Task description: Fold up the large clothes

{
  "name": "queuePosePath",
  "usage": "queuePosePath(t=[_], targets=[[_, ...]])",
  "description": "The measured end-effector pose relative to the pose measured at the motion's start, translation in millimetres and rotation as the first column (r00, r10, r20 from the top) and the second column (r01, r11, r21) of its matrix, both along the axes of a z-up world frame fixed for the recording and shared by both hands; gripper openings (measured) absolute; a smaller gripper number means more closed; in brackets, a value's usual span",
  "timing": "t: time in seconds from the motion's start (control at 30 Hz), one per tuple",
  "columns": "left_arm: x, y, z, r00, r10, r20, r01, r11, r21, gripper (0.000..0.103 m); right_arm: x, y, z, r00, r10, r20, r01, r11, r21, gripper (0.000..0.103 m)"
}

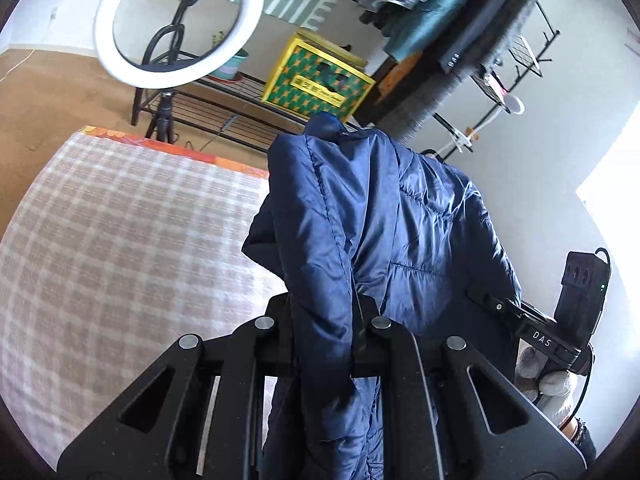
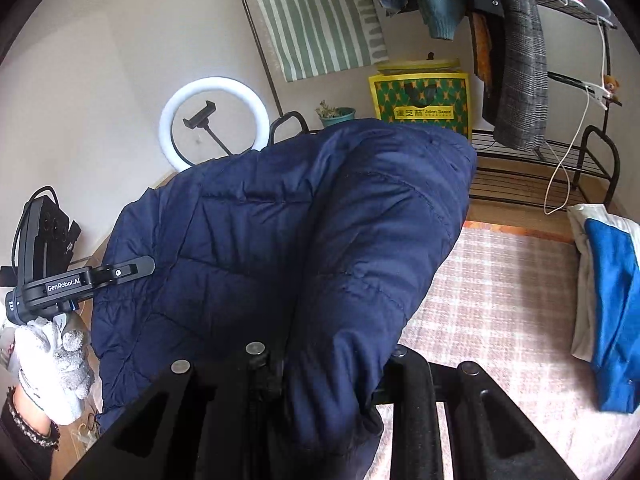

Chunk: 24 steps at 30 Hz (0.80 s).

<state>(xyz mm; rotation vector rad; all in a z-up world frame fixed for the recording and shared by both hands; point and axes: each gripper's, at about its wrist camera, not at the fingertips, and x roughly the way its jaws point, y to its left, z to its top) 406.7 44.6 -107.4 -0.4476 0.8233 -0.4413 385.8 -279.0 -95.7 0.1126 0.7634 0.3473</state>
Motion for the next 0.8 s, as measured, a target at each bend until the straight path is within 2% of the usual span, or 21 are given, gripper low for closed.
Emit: queuePosePath(t=[0.2, 0.4, 0.43, 0.57, 0.8], targets=[[-38, -51, 23, 0.998, -0.066, 0.01, 0.066, 0.998, -0.025, 0.013, -57, -54, 25, 0.999, -0.042, 0.035, 0.043, 0.999, -0.028, 0.024], [-58, -128, 43, 0.986, -0.166, 0.033, 0.167, 0.986, -0.023, 0.013, -91, -119, 42, 0.993, -0.102, 0.058, 0.105, 0.993, -0.055, 0.024], [-59, -143, 46, 0.984, -0.168, 0.052, 0.169, 0.986, -0.006, 0.013, -95, -132, 45, 0.992, -0.114, 0.063, 0.118, 0.991, -0.063, 0.024], [-56, -201, 51, 0.973, -0.223, 0.065, 0.224, 0.974, -0.022, 0.013, -100, -175, 57, 0.985, -0.155, 0.082, 0.162, 0.982, -0.099, 0.024], [-24, -309, 45, 0.95, -0.304, 0.066, 0.308, 0.949, -0.06, 0.013, -89, -258, 71, 0.963, -0.244, 0.113, 0.261, 0.95, -0.174, 0.024]])
